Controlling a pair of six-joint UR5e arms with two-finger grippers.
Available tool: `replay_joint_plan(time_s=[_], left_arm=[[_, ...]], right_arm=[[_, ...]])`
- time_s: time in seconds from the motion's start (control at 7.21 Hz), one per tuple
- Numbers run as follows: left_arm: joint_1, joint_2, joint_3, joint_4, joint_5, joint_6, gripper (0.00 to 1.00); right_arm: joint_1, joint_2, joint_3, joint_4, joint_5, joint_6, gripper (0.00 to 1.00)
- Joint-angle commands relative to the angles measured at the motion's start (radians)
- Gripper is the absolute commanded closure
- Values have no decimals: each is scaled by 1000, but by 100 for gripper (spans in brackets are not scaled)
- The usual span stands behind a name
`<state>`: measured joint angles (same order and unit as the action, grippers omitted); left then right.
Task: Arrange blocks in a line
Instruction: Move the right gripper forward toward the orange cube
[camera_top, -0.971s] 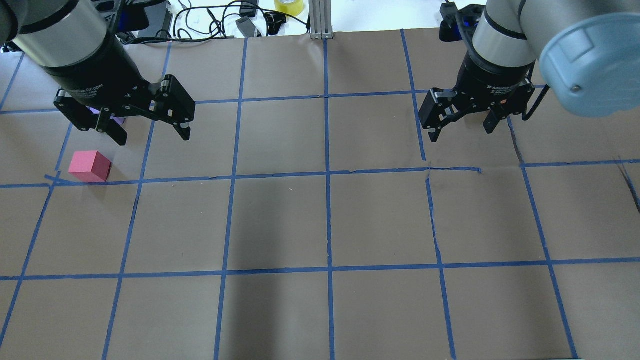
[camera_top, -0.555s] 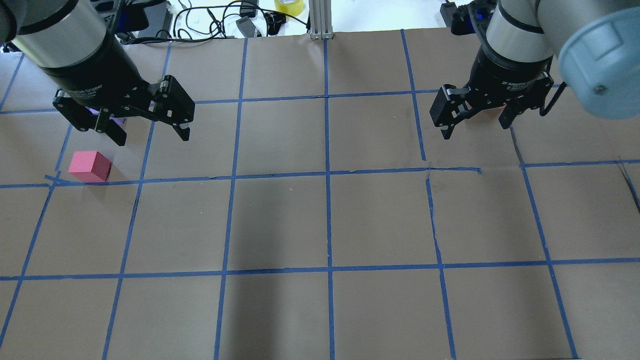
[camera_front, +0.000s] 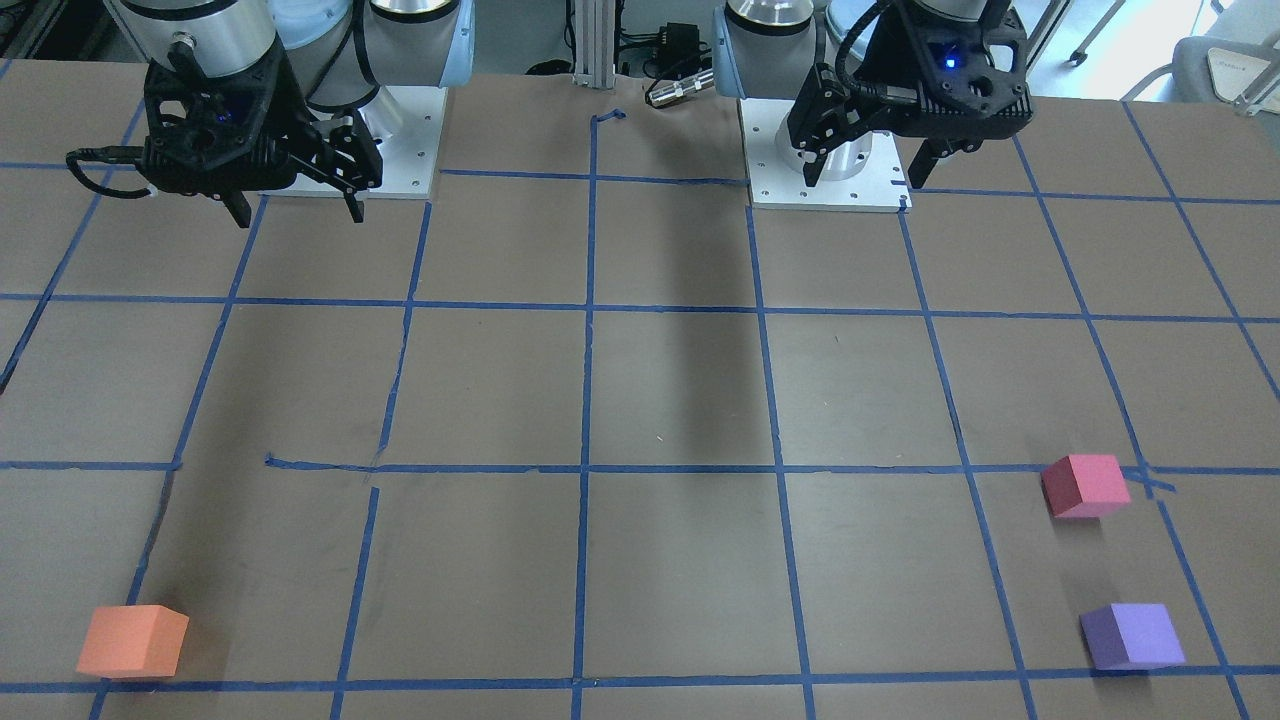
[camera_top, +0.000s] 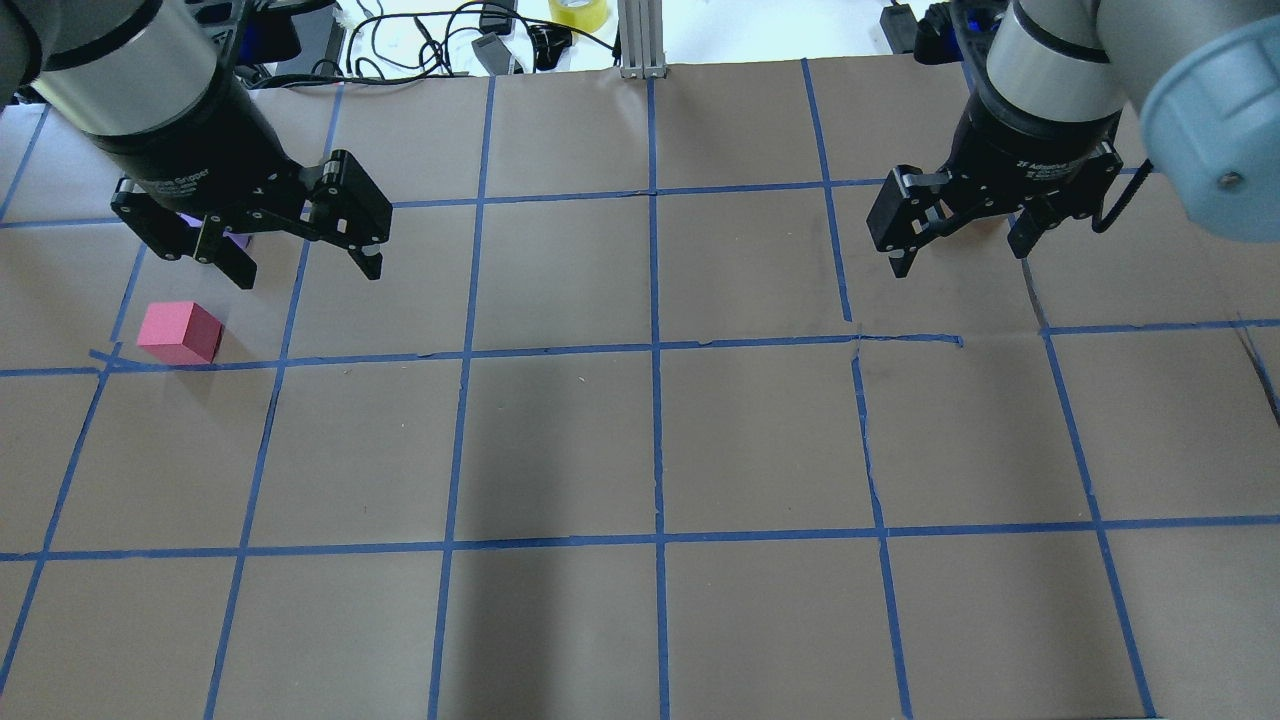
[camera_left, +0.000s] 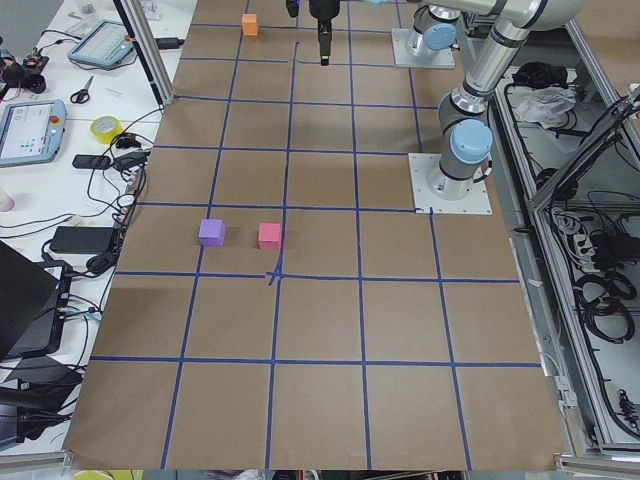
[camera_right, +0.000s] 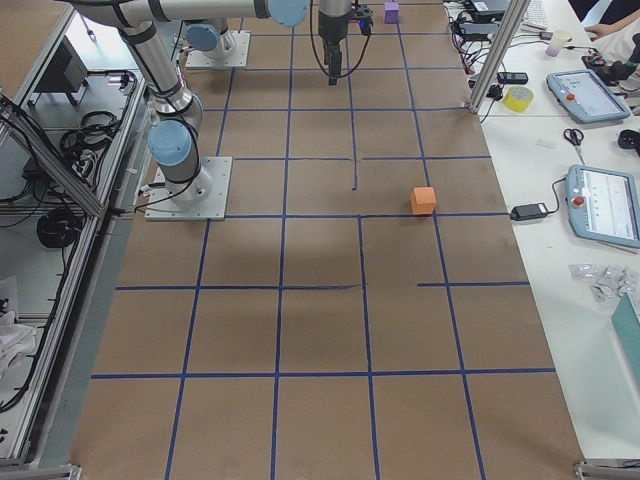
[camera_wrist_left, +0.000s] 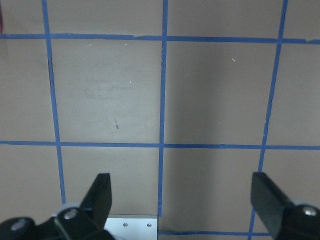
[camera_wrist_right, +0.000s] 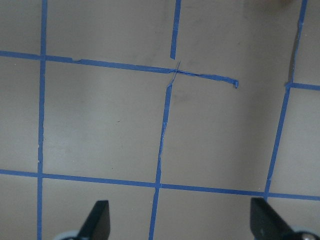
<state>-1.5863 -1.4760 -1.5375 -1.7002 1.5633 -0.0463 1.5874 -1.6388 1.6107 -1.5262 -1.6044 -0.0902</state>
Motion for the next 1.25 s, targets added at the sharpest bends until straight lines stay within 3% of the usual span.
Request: replay_joint_plan(time_s=[0.0, 0.14, 1.11], left_arm=[[-1, -26, -38, 162, -2, 25, 0], [-4, -29, -82, 260, -2, 28, 0], [-6, -18, -85, 257, 0, 32, 0]], right_arm=[[-42, -4, 0, 6, 1, 4, 0], [-40, -6, -2, 11, 1, 4, 0], [-38, 1, 3, -8, -6, 3, 0]])
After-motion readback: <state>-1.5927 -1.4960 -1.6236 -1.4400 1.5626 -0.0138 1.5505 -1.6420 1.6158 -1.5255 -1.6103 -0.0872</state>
